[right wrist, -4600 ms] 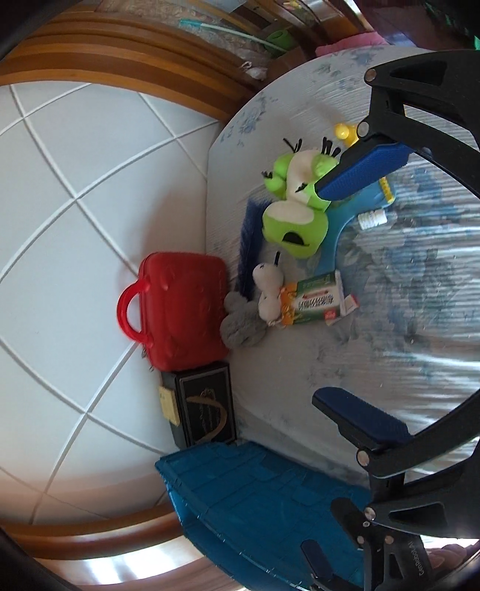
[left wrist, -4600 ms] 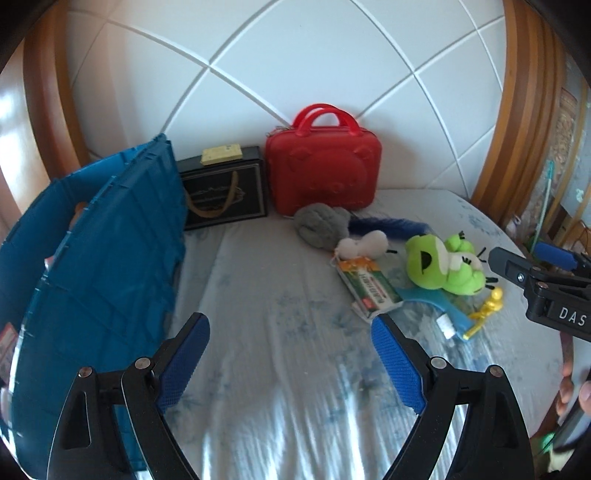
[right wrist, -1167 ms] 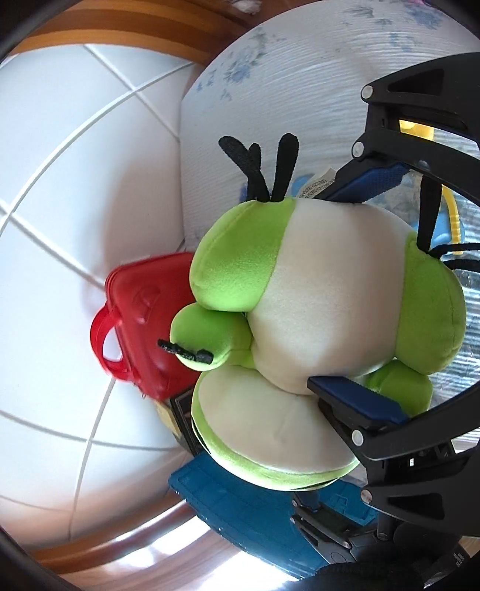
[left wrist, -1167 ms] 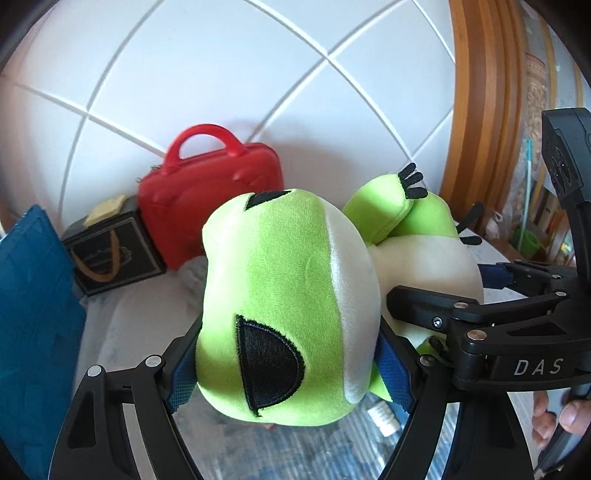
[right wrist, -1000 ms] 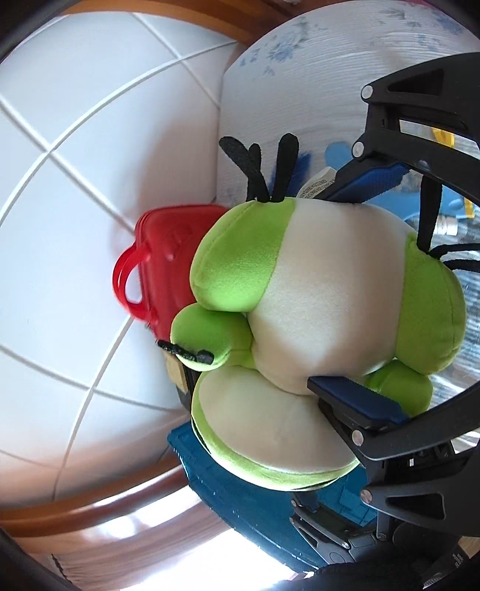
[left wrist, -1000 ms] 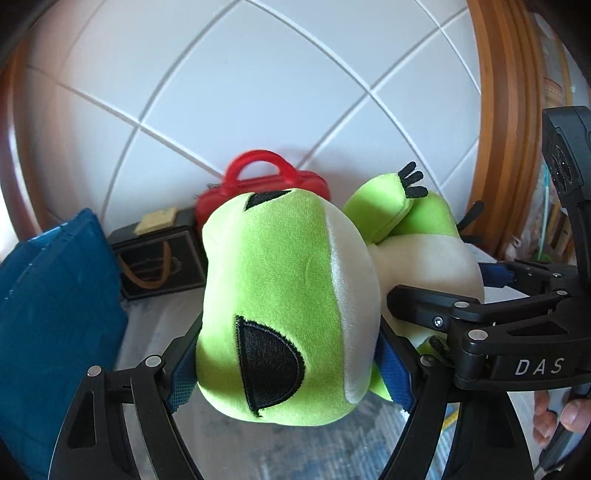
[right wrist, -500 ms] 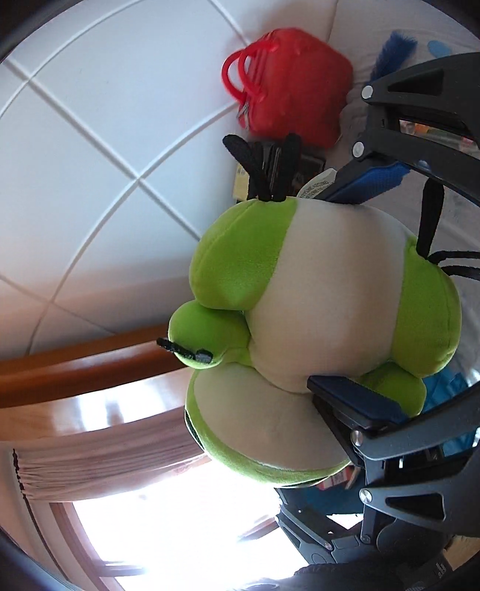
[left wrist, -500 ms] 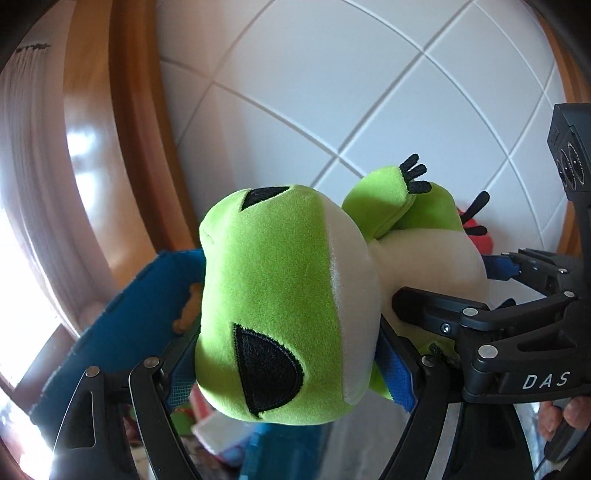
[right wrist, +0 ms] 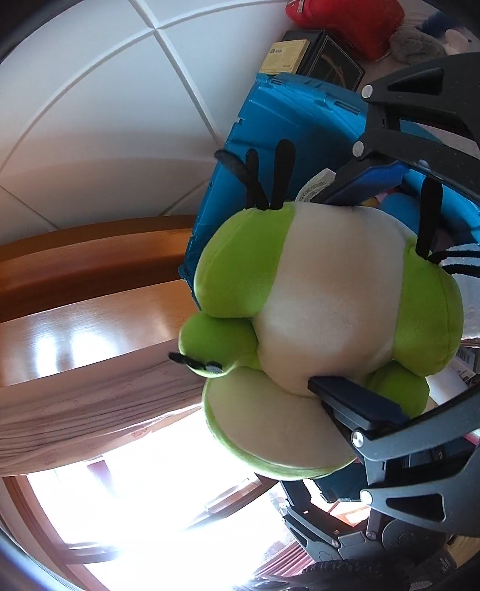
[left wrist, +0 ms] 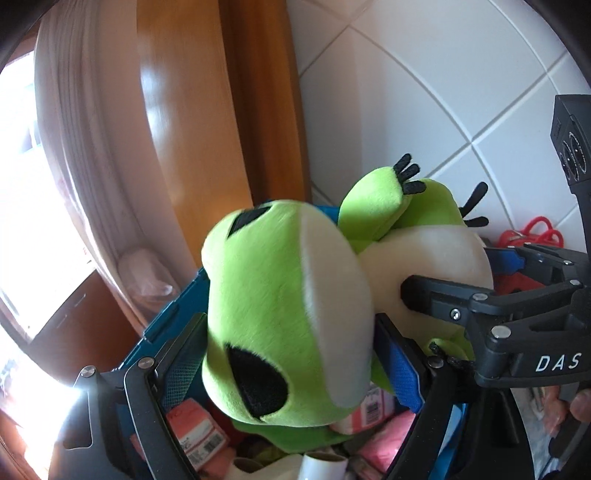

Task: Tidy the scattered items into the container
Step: 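Lift the frog plush over the blue crate and open the right tool, then move both tools back from the crate toward the table items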

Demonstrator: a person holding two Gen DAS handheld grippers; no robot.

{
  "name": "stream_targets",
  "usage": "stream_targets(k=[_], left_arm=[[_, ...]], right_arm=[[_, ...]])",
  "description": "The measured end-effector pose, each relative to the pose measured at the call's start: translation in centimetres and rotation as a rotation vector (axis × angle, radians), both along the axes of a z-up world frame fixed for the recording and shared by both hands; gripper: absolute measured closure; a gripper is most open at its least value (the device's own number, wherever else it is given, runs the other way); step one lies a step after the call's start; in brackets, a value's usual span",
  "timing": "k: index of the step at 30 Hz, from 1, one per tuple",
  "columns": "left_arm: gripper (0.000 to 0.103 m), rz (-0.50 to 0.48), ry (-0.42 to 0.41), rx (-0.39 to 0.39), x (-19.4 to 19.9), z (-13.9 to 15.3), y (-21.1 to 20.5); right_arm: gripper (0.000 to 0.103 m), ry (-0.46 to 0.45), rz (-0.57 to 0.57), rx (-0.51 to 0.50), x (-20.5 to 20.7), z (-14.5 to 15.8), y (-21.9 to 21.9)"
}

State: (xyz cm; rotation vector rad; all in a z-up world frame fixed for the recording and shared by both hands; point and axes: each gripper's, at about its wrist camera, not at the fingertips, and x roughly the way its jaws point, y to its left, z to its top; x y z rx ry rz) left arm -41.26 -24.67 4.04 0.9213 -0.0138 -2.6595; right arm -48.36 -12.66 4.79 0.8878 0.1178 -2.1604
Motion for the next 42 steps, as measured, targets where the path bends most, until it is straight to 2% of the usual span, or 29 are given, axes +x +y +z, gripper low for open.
stream_targets(k=[7,18,26,30,34,38,42], left_arm=[[0.015,-0.003,-0.068,0.024,-0.3,-3.3,-1.2],[0.014,-0.015,-0.081,0.044,2.9,-3.3,0.8],[0.014,-0.015,-0.046,0.051,7.5,-2.6,3.3],[0.011,-0.003,-0.042,0.039,10.1,-2.4,5.3],[0.009,-0.014,-0.016,0.042,13.1,-2.4,7.4],[0.003,-0.037,0.018,0.043,16.2,-2.6,9.6],[0.003,-0.057,0.041,0.049,18.6,-3.4,11.7]], right_arm=[[0.014,-0.007,-0.003,0.061,-0.3,-0.8,-1.6],[0.014,-0.001,-0.03,0.133,1.4,-1.5,0.7],[0.014,0.047,-0.06,0.161,5.9,-1.0,3.5],[0.014,0.045,-0.094,0.167,8.4,-0.9,5.5],[0.014,0.045,-0.111,0.148,11.0,-0.9,8.1],[0.013,0.068,-0.133,0.137,13.8,-0.9,10.9],[0.012,0.067,-0.163,0.099,16.5,-1.4,13.9]])
